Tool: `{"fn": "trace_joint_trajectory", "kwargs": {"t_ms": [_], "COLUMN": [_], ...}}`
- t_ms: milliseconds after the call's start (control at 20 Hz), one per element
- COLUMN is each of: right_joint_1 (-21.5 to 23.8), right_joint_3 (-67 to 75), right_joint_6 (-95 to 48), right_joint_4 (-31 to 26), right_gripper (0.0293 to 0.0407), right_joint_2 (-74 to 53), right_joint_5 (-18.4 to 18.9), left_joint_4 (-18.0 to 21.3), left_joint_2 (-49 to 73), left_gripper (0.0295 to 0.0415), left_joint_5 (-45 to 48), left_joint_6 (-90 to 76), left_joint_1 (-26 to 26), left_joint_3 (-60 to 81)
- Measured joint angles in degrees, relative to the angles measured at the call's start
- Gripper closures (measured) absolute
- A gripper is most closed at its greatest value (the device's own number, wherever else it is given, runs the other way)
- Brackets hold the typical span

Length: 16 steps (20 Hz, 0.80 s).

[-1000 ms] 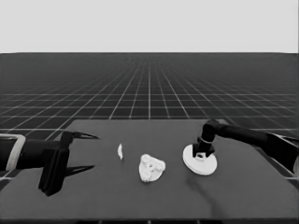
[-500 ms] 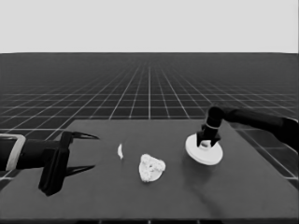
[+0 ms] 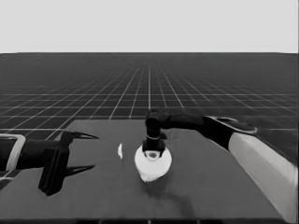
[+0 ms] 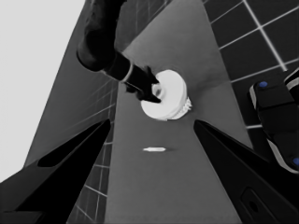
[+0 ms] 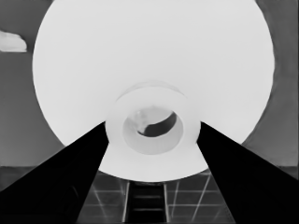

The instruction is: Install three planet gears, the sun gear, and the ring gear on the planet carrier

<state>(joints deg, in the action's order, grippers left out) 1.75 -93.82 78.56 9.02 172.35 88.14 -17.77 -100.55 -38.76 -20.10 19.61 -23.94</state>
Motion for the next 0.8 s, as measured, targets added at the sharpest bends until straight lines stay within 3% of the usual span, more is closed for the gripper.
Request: {"fn": "trace_joint_trajectory", "kwargs": {"t_ms": [200, 400, 800], "right_joint_1": [-0.09, -5.02, -5.77], "right_joint_3": [-2.53, -5.39, -5.84], "right_joint_6": [-0.36, -2.02, -1.74], "right_joint_4": [0.08, 4.75, 5.31], "right_gripper": [0.0351, 0.0351, 0.0351], "right_joint_2": [2.01, 2.88, 3.03], "right_joint_5": [0.01, -1.38, -1.64], "left_joint_4": [0.0, 0.0, 0.0], "left_joint_2": [0.0, 0.0, 0.0], "left_gripper": [0.0326, 0.0326, 0.0326], "left_joint_5": [0.0, 0.0, 0.0], "left_joint_6": [0.0, 0.0, 0.0], "left_joint_1": [0.0, 0.0, 0.0], "left_joint_3": [0.0, 0.0, 0.0]}}
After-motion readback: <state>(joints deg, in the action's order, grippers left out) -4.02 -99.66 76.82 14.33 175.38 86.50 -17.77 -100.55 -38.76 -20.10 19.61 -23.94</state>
